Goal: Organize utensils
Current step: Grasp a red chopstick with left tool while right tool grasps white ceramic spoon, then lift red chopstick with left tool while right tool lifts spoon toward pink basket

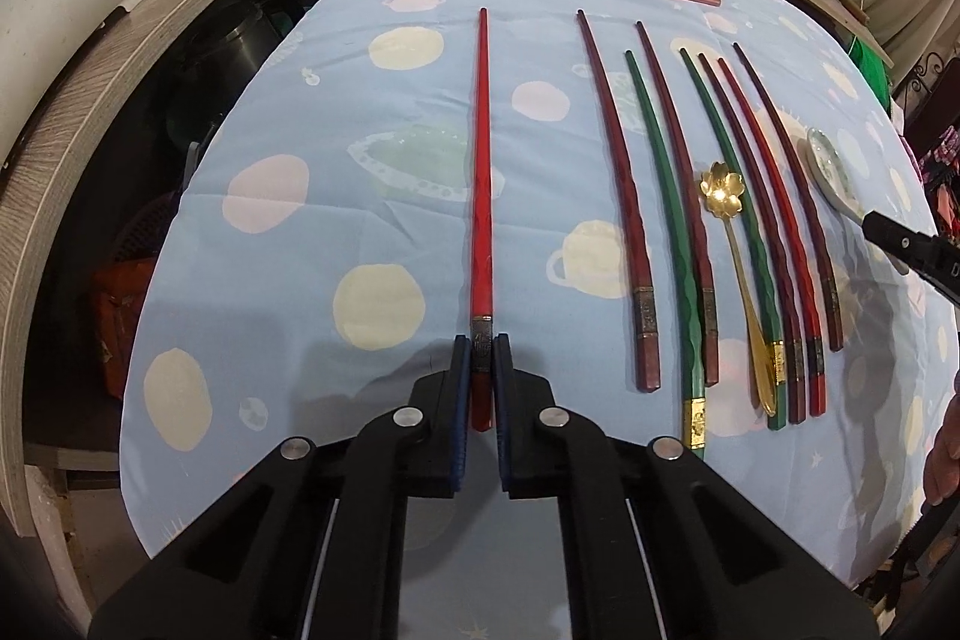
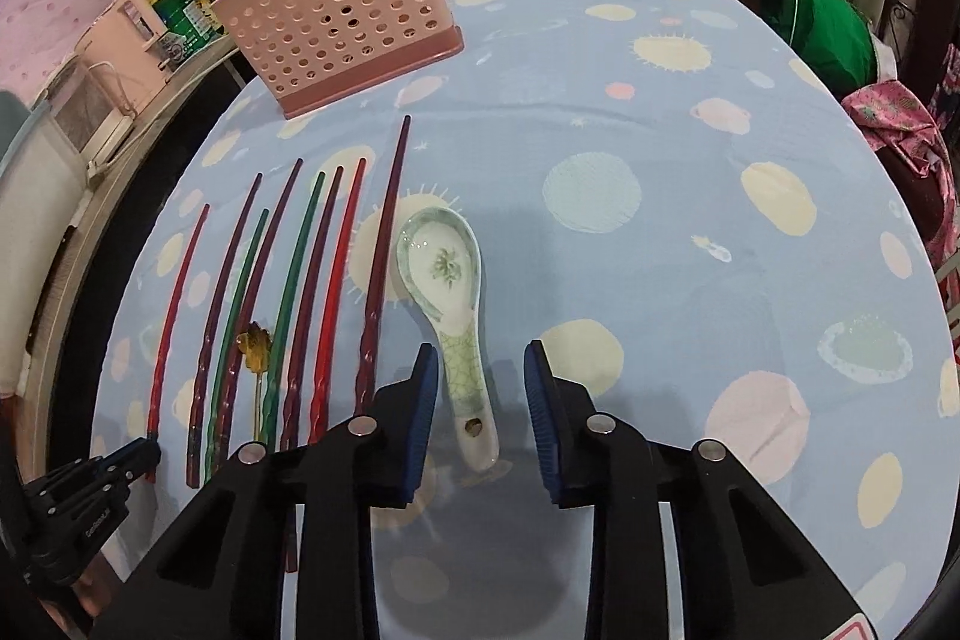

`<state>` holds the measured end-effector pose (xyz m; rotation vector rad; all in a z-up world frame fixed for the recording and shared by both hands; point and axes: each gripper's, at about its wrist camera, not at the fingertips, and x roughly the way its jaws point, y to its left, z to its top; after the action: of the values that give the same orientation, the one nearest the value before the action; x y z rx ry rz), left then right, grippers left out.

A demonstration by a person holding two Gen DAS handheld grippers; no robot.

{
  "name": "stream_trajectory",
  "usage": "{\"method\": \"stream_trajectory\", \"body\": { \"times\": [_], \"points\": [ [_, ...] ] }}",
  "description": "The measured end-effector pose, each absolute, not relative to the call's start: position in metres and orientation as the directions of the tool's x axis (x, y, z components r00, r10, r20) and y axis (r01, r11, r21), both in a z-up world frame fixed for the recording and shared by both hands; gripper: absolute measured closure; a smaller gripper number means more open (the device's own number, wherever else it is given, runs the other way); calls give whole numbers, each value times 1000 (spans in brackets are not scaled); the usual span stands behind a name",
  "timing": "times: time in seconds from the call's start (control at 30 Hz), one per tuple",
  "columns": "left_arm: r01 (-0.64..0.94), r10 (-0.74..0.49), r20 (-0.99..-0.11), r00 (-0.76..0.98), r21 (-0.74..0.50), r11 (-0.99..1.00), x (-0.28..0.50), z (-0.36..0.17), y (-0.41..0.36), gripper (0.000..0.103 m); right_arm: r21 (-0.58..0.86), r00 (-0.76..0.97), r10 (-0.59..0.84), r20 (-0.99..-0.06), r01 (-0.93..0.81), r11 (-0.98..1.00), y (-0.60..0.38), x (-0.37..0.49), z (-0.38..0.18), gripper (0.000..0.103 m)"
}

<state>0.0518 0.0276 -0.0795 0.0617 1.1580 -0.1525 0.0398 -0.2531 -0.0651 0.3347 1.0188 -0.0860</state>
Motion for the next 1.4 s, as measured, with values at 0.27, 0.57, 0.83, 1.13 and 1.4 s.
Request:
{"method": "stream_trajectory", "body": {
  "times": [0.27, 0.57, 0.83, 1.13, 1.4],
  "points": [
    [149, -93, -914, 394, -36, 988, 53, -79, 28, 96, 253, 536, 105, -838, 210, 944, -250, 33, -69, 92],
    [131, -130, -890, 438, -79, 988, 50, -55, 36, 96, 270, 587, 95, -804, 218, 938, -254, 18, -49, 93],
    [122, -158, -833, 530, -110, 986, 59, -7, 39, 96, 252, 629, 58, -775, 224, 941, -261, 17, -20, 97],
    [112, -175, -751, 636, -135, 985, 86, 49, 47, 96, 275, 678, 59, -732, 215, 937, -265, 28, 6, 97],
    [125, -188, -644, 742, -143, 982, 149, 119, 40, 96, 278, 745, 53, -665, 181, 943, -271, 81, 52, 97]
  ]
}}
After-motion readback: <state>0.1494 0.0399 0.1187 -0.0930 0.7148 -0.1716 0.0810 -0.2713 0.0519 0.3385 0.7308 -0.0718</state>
